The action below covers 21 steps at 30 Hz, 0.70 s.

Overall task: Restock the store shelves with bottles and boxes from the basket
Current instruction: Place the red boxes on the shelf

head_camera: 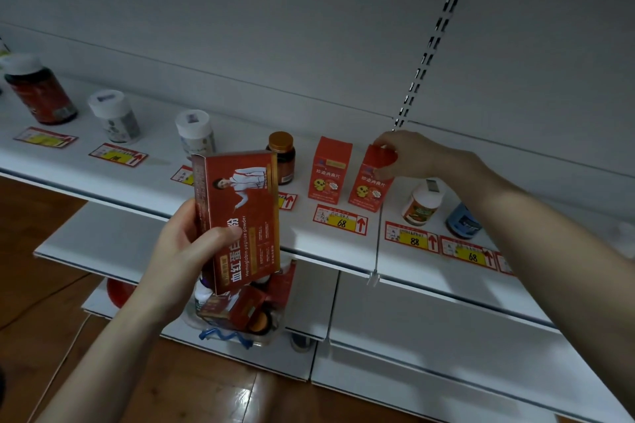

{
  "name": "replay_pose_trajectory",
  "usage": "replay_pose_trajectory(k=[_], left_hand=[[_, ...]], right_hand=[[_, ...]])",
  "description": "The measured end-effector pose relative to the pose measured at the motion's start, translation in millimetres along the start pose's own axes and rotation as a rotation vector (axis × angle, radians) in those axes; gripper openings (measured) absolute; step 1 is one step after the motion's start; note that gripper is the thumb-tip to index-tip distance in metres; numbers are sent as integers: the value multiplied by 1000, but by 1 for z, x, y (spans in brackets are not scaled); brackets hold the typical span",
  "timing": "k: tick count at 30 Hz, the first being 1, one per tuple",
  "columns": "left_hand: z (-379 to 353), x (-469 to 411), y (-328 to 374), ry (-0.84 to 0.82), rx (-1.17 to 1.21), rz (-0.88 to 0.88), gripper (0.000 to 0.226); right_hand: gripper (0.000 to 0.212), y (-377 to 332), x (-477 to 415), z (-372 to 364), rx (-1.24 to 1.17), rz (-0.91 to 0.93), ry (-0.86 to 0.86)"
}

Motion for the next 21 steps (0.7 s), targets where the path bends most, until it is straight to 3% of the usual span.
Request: replay_pose_trajectory(k=[21], left_hand=[[11, 3, 1, 6, 17, 1, 59]], right_hand=[[57, -16, 0, -5, -67, 13, -38]])
Point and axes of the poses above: each hand's wrist, its own x-axis away from the middle knuckle, its own z-axis out of the back of the hand, y = z × x, the point moved 5 cm from there along -x, towards the middle knuckle, and after that the axes turned 1 degree about -y, right-handed, at the moved point
